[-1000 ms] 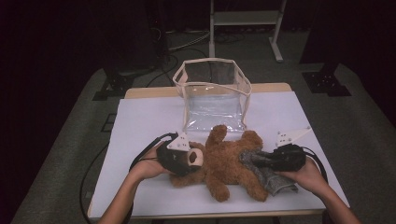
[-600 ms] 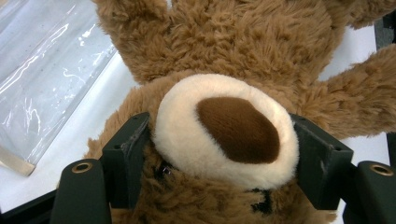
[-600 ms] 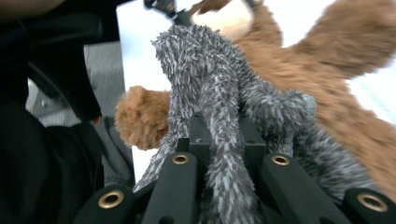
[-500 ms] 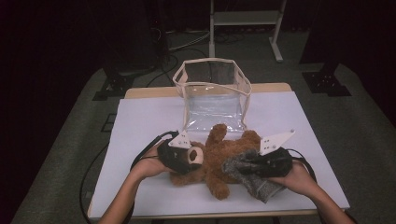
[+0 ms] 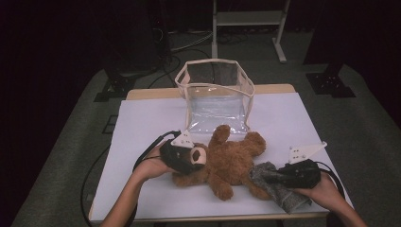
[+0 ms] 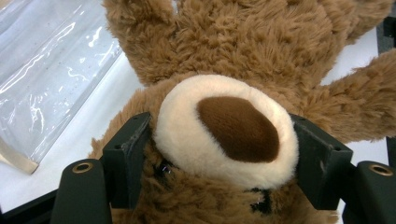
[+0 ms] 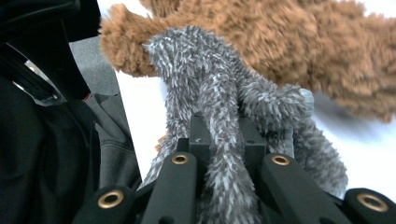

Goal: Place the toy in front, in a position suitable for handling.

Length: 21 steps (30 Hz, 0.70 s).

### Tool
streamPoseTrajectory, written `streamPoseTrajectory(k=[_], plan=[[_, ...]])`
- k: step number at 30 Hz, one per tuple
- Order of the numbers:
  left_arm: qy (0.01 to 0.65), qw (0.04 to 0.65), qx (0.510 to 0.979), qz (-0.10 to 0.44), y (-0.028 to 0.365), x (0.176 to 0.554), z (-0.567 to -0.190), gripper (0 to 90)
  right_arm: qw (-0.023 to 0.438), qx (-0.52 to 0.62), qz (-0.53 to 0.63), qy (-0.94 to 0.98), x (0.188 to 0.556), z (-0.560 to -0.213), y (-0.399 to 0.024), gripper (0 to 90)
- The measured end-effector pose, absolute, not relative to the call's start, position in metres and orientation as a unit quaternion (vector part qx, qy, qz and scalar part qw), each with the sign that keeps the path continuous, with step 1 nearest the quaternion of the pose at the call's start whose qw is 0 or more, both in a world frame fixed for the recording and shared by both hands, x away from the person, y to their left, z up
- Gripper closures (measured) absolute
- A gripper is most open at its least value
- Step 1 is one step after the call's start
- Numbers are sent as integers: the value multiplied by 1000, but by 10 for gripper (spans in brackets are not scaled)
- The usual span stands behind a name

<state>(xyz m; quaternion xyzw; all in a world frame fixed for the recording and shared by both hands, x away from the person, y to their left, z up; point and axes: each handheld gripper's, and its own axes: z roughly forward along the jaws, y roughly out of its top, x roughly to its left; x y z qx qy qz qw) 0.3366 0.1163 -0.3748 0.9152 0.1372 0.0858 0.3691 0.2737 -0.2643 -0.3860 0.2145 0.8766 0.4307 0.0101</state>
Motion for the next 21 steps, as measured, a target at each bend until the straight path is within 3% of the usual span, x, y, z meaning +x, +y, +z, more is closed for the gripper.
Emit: streamPoseTrajectory(k=[12, 21], plan=[[148, 372, 912, 84, 115, 337, -375, 279, 6, 149, 430, 891, 279, -380, -216, 797], [147, 378, 910, 86, 116, 337, -376, 278, -5, 189, 436, 880, 274, -395, -251, 798]])
